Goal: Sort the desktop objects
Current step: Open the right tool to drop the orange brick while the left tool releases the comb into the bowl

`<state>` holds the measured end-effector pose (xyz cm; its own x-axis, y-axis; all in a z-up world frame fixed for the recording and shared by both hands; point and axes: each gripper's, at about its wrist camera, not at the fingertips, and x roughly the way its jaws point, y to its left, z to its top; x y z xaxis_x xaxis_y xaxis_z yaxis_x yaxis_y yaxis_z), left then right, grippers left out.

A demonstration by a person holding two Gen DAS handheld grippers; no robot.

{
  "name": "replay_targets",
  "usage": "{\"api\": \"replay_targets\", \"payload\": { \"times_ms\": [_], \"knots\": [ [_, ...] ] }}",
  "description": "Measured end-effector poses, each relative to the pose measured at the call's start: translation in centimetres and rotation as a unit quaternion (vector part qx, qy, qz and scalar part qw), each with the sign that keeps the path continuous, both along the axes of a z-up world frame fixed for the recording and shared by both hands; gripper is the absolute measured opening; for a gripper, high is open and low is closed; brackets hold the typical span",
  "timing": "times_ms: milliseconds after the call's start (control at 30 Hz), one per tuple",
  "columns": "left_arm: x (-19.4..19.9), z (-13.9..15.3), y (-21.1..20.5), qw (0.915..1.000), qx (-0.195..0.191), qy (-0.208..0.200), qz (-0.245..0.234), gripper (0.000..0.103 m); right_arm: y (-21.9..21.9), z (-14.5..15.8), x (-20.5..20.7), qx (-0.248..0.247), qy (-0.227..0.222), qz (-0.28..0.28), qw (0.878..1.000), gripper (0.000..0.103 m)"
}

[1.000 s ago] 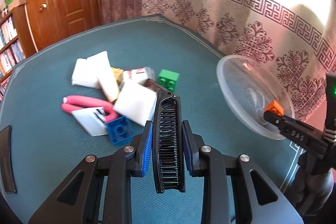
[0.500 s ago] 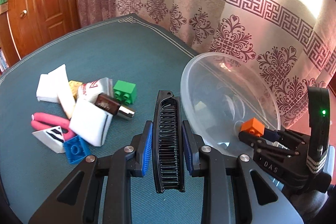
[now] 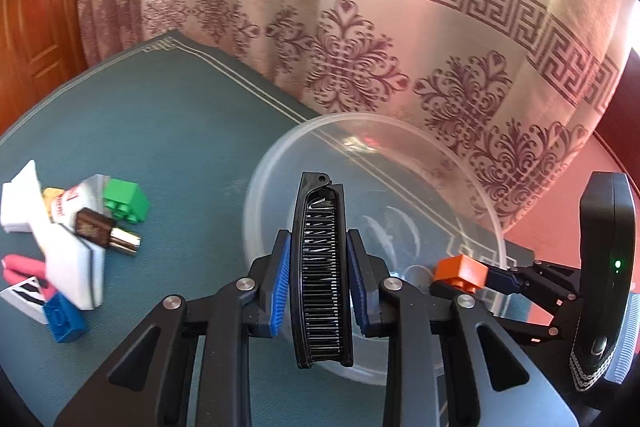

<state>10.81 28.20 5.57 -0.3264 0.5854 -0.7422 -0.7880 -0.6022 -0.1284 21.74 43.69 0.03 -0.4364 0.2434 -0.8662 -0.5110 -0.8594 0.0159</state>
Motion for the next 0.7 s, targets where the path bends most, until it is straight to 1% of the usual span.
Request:
{"api": "replay_targets", "payload": {
  "times_ms": [167,300,367,433,533,600,700],
  "knots": [
    [0.7,-0.6,1.2,0.9998,-0.004,-0.002,-0.02,0.029,-0.1,0.2,0.6,-0.002,0.015,-0.012,1.0,0.039],
    [0.5,-1.0,1.6,0.9994,0.0,-0.02,-0.027,0.029,-0.4,0.8,0.9,-0.014,0.04,-0.016,0.999,0.043],
    [0.3,-1.1,1.7,0.9987,0.005,-0.038,-0.034,0.034,-0.6,0.9,1.0,-0.02,0.045,-0.017,0.999,0.046],
    [0.2,-1.1,1.6,0.9985,0.011,-0.044,-0.032,0.052,-0.7,1.0,1.2,-0.019,0.051,-0.016,0.998,0.05],
    [0.1,-0.5,0.9,0.9984,0.026,-0.043,-0.026,0.054,-0.5,1.2,1.1,-0.021,0.064,-0.017,0.998,0.057],
    [-0.1,-0.2,0.6,0.998,0.033,-0.049,-0.022,0.054,-0.5,1.5,1.0,-0.02,0.073,-0.023,0.997,0.059],
    [-0.4,0.2,-0.1,0.9981,0.037,-0.047,-0.011,0.054,-0.5,1.8,1.6,-0.027,0.088,-0.03,0.995,0.059]
  ]
}}
